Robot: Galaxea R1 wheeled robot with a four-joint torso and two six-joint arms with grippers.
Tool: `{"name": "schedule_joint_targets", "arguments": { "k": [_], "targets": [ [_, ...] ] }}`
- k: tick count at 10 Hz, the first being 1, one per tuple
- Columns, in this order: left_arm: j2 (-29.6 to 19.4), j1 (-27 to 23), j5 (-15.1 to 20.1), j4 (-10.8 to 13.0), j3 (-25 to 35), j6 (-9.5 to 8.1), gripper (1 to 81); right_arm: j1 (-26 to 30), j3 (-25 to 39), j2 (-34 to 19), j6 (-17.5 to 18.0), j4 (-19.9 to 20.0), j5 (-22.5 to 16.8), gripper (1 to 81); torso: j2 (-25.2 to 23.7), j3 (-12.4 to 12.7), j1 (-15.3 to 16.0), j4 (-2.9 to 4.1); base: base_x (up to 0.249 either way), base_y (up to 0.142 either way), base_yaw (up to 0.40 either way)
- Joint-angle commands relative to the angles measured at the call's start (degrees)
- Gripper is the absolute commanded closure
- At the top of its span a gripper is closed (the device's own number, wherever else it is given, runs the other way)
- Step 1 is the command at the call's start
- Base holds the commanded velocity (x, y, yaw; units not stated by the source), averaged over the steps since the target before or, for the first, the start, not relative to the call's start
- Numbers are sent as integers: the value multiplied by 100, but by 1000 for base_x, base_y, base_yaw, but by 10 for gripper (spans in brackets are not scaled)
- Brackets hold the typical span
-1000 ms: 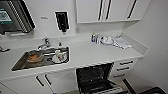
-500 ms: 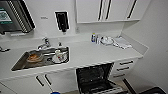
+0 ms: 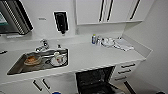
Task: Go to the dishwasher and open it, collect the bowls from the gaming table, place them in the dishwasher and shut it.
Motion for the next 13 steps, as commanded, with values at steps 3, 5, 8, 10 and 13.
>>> {"name": "schedule_joint_targets", "arguments": {
  "k": [3,5,8,10,13],
  "targets": [
    [-90,-705,209,78,79,22,811,168,40,-111,1,32,-483,811,2,0,4,0,93,0,0],
    [25,-854,237,70,70,22,811,168,22,-93,1,32,-483,811,9,-2,13,0,0,0,0],
    [262,-1223,605,8,44,22,811,160,22,-85,1,32,-483,811,9,-2,9,0,0,0,0],
    [403,-1531,860,-19,44,13,811,160,22,-67,1,23,-475,811,9,-2,9,0,0,0,0],
    [719,-1795,1203,-63,-88,13,811,160,22,-41,1,23,-475,811,9,-2,9,0,0,0,0]
  ]
}}
